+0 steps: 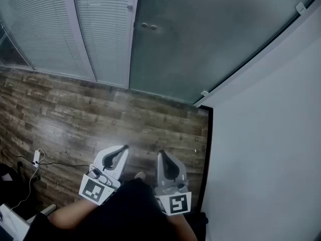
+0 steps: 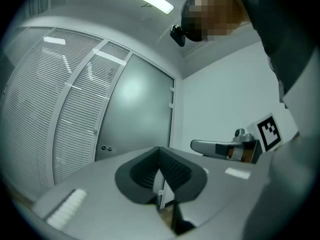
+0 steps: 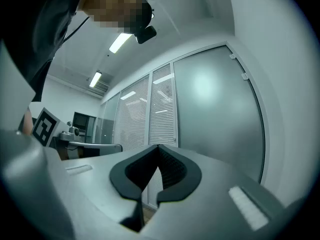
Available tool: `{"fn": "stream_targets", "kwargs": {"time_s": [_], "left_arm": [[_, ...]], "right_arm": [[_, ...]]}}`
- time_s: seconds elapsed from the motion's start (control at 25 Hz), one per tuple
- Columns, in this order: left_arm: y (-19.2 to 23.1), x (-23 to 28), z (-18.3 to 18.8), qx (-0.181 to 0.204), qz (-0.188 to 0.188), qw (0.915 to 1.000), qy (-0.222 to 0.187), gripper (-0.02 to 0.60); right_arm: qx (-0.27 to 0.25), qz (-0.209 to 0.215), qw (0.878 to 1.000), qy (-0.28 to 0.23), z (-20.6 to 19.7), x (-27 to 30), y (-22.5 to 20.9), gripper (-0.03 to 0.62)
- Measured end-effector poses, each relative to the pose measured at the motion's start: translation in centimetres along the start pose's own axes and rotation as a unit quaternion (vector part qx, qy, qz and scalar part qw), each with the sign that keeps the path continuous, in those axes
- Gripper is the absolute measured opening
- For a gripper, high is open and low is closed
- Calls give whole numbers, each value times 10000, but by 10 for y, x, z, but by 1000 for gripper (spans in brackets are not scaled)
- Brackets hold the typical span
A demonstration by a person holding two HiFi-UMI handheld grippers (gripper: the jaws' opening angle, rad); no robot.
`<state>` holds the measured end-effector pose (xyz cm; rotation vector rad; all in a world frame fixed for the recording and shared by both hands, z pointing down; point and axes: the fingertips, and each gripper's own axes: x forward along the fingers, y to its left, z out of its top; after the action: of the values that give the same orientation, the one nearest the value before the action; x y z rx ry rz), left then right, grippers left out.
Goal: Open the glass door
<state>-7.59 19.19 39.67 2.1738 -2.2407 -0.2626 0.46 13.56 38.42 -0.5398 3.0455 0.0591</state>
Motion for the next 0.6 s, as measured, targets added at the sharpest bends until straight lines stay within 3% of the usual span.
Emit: {"fn": "stream_targets", "kwargs": {"time_s": [0.4, 0.6], "left_arm": [[-27, 12, -12, -192, -133, 9997, -60, 0], [-39, 8, -14, 253, 83, 9996, -103, 0]], "right_arm": [[-86, -558, 9983, -170, 10, -33, -44, 2], [133, -772, 9968, -160, 0, -56, -67, 2]]}}
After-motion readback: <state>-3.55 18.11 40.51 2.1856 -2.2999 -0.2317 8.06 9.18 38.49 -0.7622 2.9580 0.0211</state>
